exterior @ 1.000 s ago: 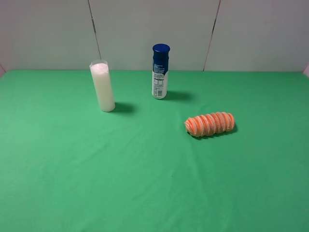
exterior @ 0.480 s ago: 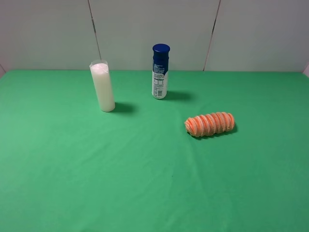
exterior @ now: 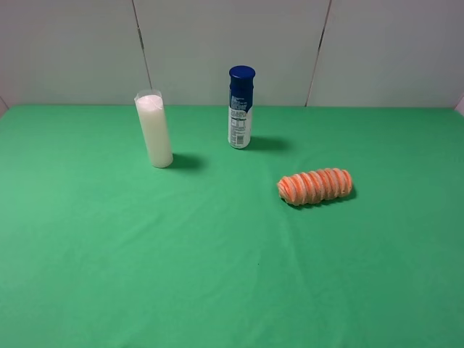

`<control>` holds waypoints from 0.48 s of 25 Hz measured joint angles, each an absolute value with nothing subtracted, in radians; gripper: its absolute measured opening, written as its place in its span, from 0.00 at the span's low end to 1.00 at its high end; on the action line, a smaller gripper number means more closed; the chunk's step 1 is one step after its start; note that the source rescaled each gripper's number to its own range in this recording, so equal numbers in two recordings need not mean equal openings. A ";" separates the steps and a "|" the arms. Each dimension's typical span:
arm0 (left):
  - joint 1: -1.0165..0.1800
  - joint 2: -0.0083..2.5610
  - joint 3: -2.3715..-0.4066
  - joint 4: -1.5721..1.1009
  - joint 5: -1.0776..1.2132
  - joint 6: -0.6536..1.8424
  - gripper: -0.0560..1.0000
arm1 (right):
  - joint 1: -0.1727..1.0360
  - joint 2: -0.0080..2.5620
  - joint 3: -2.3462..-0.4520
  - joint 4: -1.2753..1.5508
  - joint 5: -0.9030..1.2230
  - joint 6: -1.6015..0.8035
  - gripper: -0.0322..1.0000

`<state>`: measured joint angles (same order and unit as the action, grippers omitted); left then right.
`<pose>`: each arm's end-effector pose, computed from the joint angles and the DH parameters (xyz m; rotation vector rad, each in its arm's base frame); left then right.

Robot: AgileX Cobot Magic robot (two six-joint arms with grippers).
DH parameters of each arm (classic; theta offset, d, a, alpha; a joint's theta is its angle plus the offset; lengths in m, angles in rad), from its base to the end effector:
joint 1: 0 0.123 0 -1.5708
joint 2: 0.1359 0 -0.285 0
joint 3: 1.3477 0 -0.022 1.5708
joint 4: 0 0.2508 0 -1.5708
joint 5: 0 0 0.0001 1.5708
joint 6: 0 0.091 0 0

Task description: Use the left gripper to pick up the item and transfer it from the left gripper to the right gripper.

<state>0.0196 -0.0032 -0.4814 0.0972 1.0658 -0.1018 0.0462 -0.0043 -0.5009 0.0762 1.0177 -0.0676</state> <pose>-0.0038 0.0077 0.2720 -0.1289 2.0575 0.0660 -0.0043 0.0057 0.2812 -0.1152 1.9913 0.0767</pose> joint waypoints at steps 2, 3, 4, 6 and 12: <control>0.020 -0.003 -0.481 0.097 1.066 -0.102 0.98 | 0.046 -0.004 -0.501 0.076 1.018 -0.068 1.00; 0.020 -0.003 -0.481 0.097 1.066 -0.102 0.98 | 0.046 -0.004 -0.501 0.076 1.018 -0.068 1.00; 0.020 -0.003 -0.481 0.097 1.066 -0.102 0.98 | 0.046 -0.004 -0.501 0.076 1.018 -0.068 1.00; 0.020 -0.003 -0.481 0.097 1.066 -0.102 0.98 | 0.046 -0.004 -0.501 0.076 1.018 -0.068 1.00; 0.020 -0.003 -0.481 0.097 1.066 -0.102 0.98 | 0.046 -0.004 -0.501 0.076 1.018 -0.068 1.00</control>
<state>0.0196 -0.0032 -0.4814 0.0972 1.0658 -0.1018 0.0462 -0.0043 -0.5009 0.0764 1.0177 -0.0676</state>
